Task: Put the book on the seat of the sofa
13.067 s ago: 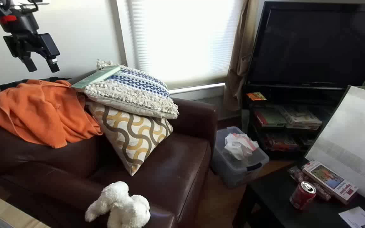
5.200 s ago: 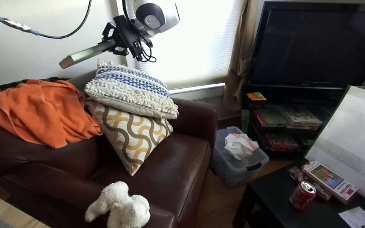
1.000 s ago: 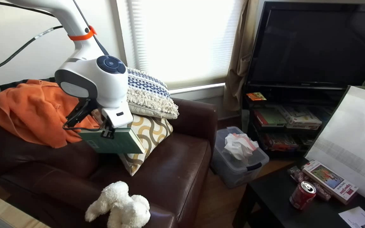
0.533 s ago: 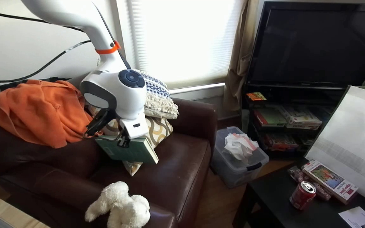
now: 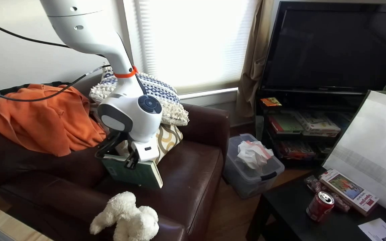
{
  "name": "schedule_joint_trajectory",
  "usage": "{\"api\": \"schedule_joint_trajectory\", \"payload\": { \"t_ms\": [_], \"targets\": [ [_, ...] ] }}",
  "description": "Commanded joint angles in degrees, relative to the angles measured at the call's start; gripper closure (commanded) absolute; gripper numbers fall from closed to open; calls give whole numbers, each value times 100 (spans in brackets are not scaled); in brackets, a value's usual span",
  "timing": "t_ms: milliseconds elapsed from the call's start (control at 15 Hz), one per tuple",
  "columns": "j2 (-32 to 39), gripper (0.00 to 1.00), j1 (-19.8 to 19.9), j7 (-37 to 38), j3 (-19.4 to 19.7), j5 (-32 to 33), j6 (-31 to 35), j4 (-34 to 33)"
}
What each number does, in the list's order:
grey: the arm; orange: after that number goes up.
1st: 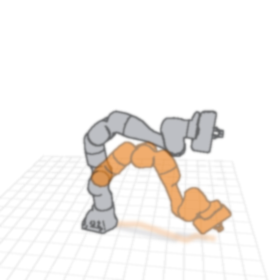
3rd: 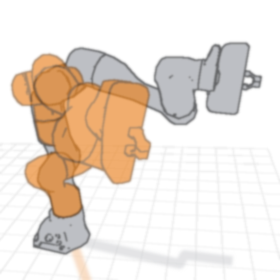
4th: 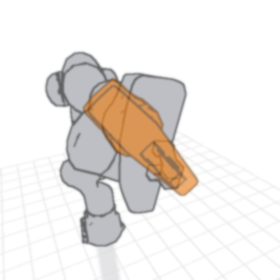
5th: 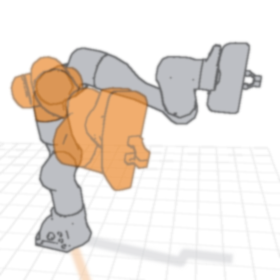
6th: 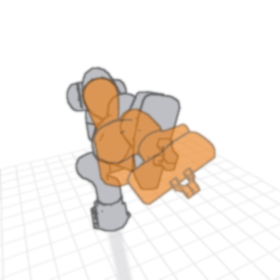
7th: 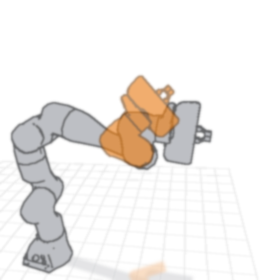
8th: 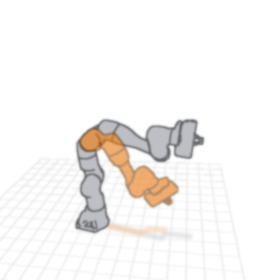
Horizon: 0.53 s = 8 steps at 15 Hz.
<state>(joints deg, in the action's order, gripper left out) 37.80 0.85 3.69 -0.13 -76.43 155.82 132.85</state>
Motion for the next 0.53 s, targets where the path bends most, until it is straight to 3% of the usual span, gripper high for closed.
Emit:
{"api": "schedule_joint_trajectory", "payload": {
  "t_ms": [0,333,400,467],
  "targets": [
    [390,93,47,-56,-76,-68,-80,-444],
    [761,91,-178,322,16,368,-267,-858],
    [788,48,-223,407,24,478,-249,-920],
    [780,48,-254,417,-5,520,-173,-971]
  ]
}}
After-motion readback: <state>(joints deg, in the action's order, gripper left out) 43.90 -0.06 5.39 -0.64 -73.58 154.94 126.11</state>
